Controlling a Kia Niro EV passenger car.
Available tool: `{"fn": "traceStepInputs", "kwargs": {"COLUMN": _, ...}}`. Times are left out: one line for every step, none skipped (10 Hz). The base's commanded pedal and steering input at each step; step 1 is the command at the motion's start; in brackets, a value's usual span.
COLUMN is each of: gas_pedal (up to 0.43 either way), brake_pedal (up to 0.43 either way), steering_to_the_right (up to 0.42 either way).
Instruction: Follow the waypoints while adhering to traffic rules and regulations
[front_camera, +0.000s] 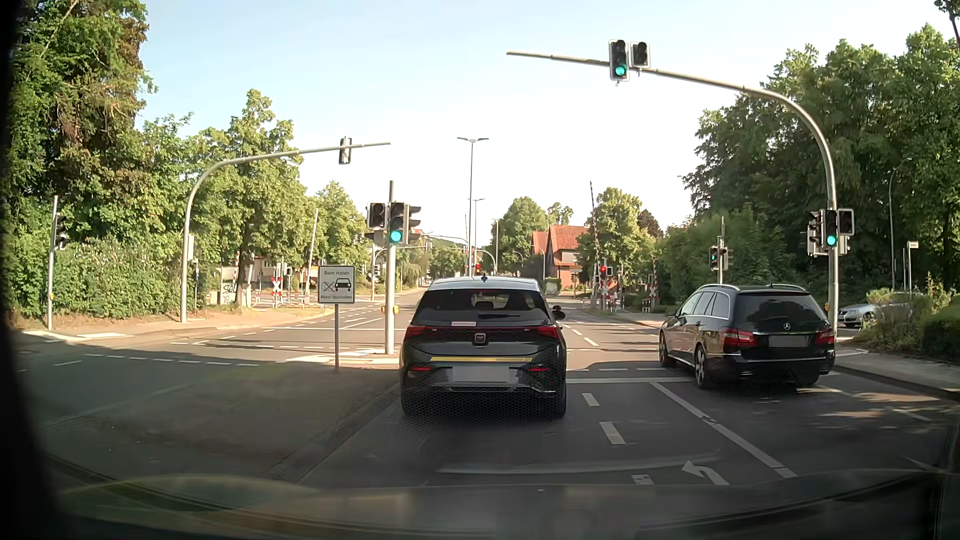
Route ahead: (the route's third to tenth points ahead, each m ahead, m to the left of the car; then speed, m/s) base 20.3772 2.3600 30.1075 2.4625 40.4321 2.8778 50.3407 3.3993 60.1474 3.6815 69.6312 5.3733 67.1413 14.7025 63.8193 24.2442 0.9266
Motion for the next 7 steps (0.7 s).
{"fn": "traceStepInputs", "kwargs": {"gas_pedal": 0.138, "brake_pedal": 0.006, "steering_to_the_right": -0.025}}
{"fn": "traceStepInputs", "kwargs": {"gas_pedal": 0.150, "brake_pedal": 0.006, "steering_to_the_right": -0.027}}
{"fn": "traceStepInputs", "kwargs": {"gas_pedal": 0.169, "brake_pedal": 0.006, "steering_to_the_right": -0.029}}
{"fn": "traceStepInputs", "kwargs": {"gas_pedal": 0.177, "brake_pedal": 0.006, "steering_to_the_right": -0.031}}
{"fn": "traceStepInputs", "kwargs": {"gas_pedal": 0.189, "brake_pedal": 0.006, "steering_to_the_right": -0.031}}
{"fn": "traceStepInputs", "kwargs": {"gas_pedal": 0.197, "brake_pedal": 0.006, "steering_to_the_right": -0.030}}
{"fn": "traceStepInputs", "kwargs": {"gas_pedal": 0.209, "brake_pedal": 0.006, "steering_to_the_right": -0.028}}
